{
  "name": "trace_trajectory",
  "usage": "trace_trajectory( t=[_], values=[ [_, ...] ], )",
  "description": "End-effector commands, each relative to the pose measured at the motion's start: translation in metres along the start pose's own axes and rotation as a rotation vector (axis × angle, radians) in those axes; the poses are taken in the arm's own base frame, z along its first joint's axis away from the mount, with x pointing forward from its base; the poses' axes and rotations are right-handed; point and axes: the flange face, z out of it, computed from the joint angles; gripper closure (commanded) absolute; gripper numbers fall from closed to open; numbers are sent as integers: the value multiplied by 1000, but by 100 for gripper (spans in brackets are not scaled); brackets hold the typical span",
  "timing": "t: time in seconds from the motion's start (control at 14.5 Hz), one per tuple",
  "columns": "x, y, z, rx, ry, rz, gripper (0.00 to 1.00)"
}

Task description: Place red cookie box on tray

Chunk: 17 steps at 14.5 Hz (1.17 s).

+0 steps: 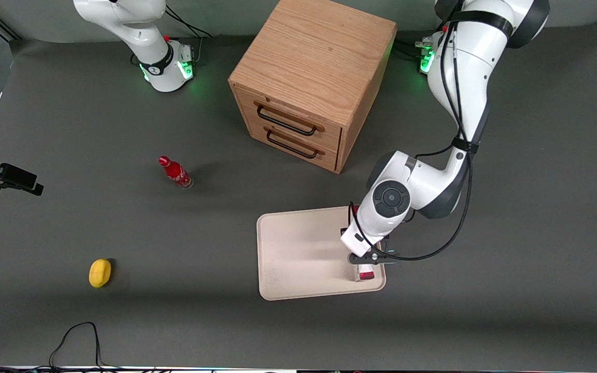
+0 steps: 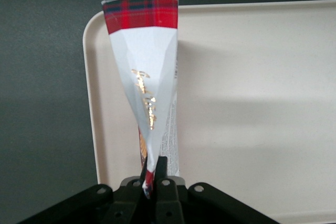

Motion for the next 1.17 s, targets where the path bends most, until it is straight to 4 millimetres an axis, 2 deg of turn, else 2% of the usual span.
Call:
trace_trajectory(
  t=[0.0,0.28,0.34,0.41,0.76,0.89,1.1],
  values=[
    [-3,-1,-8,11,28,-13,100],
    [-3,-4,-4,7,35,-17,100],
    [-3,-5,-4,7,35,-18,40],
    [-2,-7,-4,10,35,-18,1],
    [1,-12,-16,13,35,-13,0],
    [-3,-17,-54,30,22,-14,0],
    [-10,-48,-115,59,0,-14,0]
  ],
)
